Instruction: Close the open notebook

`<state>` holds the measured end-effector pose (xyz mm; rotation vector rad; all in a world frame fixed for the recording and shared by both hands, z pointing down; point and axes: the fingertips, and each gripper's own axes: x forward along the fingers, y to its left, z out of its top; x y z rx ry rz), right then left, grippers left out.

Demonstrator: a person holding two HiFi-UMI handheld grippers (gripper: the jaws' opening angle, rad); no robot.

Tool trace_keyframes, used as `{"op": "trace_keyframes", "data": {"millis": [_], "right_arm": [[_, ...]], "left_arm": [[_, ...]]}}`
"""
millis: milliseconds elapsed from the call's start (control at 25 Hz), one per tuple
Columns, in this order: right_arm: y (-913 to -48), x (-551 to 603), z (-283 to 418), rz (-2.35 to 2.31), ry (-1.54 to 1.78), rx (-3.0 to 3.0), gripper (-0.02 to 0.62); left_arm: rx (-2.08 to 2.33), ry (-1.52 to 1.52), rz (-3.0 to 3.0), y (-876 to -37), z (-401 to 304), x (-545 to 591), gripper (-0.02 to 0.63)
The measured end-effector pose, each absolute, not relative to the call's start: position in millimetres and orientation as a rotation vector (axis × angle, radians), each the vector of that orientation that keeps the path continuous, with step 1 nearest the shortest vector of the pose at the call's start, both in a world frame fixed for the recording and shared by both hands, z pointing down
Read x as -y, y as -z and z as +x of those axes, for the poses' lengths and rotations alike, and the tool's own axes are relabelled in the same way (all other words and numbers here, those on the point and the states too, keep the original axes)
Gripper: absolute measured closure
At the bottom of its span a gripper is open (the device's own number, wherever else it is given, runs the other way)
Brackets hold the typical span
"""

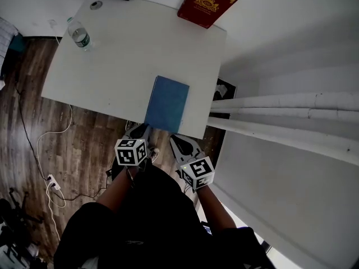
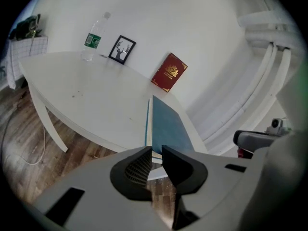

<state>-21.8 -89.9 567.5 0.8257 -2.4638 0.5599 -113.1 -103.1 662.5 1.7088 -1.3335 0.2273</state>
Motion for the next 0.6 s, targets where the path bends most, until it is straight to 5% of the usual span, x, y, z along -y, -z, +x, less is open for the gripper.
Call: {"op": "trace_keyframes", "data": {"millis": [600], "right_arm": [[-535, 40, -19, 1.011, -0.529, 2.607, 0.572]], "left_arm": [[1.528, -0.443, 2.03, -582, -120, 60, 0.603]]}}
